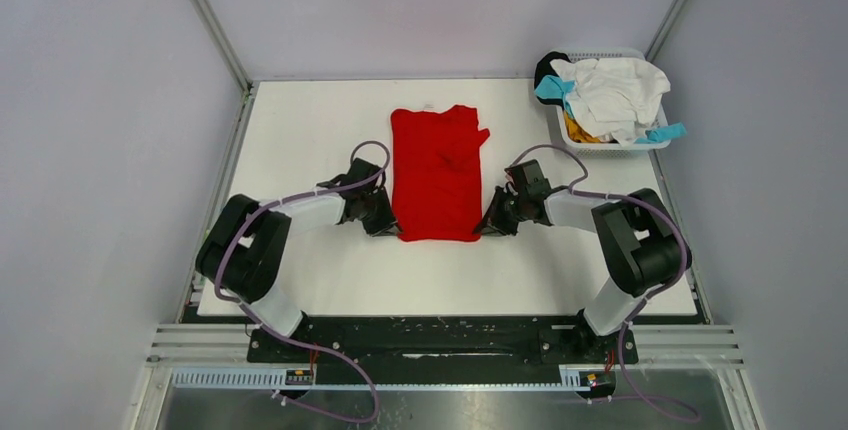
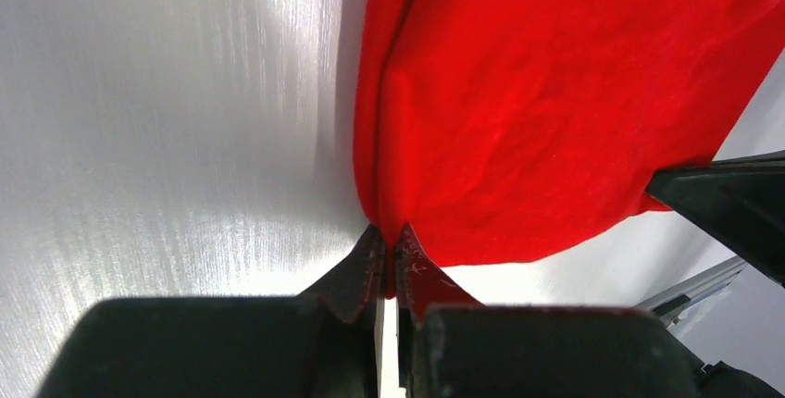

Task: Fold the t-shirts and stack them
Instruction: Grab one side of the 2/3 rectangular tshirt with both arms, then fold the long partially folded tshirt into a neat square

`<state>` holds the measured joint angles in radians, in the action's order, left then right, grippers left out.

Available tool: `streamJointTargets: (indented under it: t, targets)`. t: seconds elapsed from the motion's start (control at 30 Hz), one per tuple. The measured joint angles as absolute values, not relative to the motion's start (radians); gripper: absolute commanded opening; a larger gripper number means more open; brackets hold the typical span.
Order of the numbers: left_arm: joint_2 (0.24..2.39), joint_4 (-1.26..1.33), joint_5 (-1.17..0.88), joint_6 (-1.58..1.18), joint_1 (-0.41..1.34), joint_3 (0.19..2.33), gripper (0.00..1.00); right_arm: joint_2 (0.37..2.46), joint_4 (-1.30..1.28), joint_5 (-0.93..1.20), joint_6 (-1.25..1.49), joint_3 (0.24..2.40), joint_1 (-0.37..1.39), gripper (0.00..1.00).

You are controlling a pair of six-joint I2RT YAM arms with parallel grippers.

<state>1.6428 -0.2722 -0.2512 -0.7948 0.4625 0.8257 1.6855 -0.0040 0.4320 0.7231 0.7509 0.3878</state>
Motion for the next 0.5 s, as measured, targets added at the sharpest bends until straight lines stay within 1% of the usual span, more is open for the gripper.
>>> streamJointTargets:
  t: [0.13, 0.27, 0.4, 0.5]
  targets:
    - [1.574, -0.247, -0.250, -0.799, 0.476, 0.749, 0.00, 1.624, -0.038, 0.431, 0.702, 0.701, 0.399, 0.00]
    - [1.425, -0.273, -0.257, -0.822, 0.535, 0.613, 0.00, 1.456, -0.184, 0.449, 0.662, 0.609, 0.460, 0.00]
    - [1.238, -0.344, -0.266, -0.867, 0.641, 0.499, 0.00, 1.261, -0.342, 0.518, 0.617, 0.557, 0.516, 0.00]
    - [1.032, -0.414, -0.289, -0.913, 0.735, 0.447, 0.00, 1.097, -0.469, 0.602, 0.597, 0.527, 0.539, 0.00]
